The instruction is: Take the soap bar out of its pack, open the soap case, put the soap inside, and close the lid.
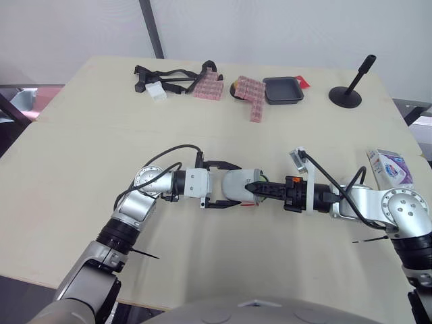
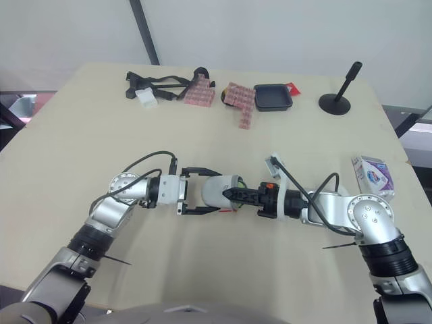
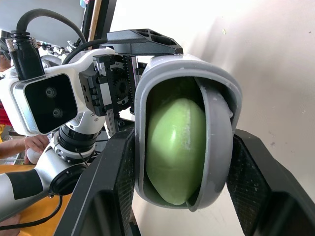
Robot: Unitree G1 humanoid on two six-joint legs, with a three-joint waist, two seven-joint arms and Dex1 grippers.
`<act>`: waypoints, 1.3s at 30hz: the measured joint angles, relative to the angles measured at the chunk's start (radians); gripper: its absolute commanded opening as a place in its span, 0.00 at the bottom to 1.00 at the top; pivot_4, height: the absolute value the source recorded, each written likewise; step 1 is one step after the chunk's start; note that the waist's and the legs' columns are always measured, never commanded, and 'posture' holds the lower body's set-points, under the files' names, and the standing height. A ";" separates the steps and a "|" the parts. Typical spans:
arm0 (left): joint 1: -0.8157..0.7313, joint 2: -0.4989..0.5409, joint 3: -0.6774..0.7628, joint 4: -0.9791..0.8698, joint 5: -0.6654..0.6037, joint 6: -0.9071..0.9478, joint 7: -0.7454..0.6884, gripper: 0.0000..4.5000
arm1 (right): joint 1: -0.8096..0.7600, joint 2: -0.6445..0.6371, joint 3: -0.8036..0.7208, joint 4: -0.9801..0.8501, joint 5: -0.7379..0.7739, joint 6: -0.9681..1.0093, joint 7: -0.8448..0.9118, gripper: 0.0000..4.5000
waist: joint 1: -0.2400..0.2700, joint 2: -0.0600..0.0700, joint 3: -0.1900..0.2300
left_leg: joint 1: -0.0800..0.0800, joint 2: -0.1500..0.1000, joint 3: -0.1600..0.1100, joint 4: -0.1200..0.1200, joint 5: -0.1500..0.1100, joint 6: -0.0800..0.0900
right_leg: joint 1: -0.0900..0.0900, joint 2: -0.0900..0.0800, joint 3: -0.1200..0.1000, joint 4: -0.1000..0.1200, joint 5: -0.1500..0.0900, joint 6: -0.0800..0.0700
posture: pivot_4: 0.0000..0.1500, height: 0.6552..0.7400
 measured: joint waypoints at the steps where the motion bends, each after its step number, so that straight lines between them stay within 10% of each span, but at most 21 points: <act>1: 0.000 0.000 0.000 0.001 0.001 -0.003 0.000 0.77 | 0.000 -0.001 0.001 0.000 0.000 0.000 0.001 0.46 | 0.000 0.000 0.000 | 0.000 0.000 0.000 0.000 0.000 0.000 | 0.000 0.000 0.000 0.000 0.000 0.000 | 1.00 1.00; 8: -0.005 -0.008 -0.001 0.015 0.010 -0.017 0.001 0.77 | 0.000 -0.010 0.005 0.000 -0.004 -0.004 0.008 0.46 | 0.000 0.000 0.000 | 0.000 0.000 0.000 0.000 0.000 0.000 | 0.000 0.000 0.000 0.000 0.000 0.000 | 1.00 1.00; 10: -0.005 -0.010 -0.001 0.015 0.006 -0.006 -0.002 1.00 | 0.000 -0.013 0.006 0.000 -0.008 -0.004 0.013 0.46 | 0.000 0.000 0.000 | 0.000 0.000 0.000 0.000 0.000 0.000 | 0.000 0.000 0.000 0.000 0.000 0.000 | 1.00 1.00; 39: -0.093 0.091 0.029 0.040 -0.138 0.377 -0.202 1.00 | -0.106 -0.135 0.030 -0.024 -0.225 0.102 0.241 0.45 | 0.002 0.000 0.000 | -0.002 0.000 -0.001 0.000 0.000 0.000 | 0.000 0.000 -0.001 -0.002 0.000 0.000 | 1.00 1.00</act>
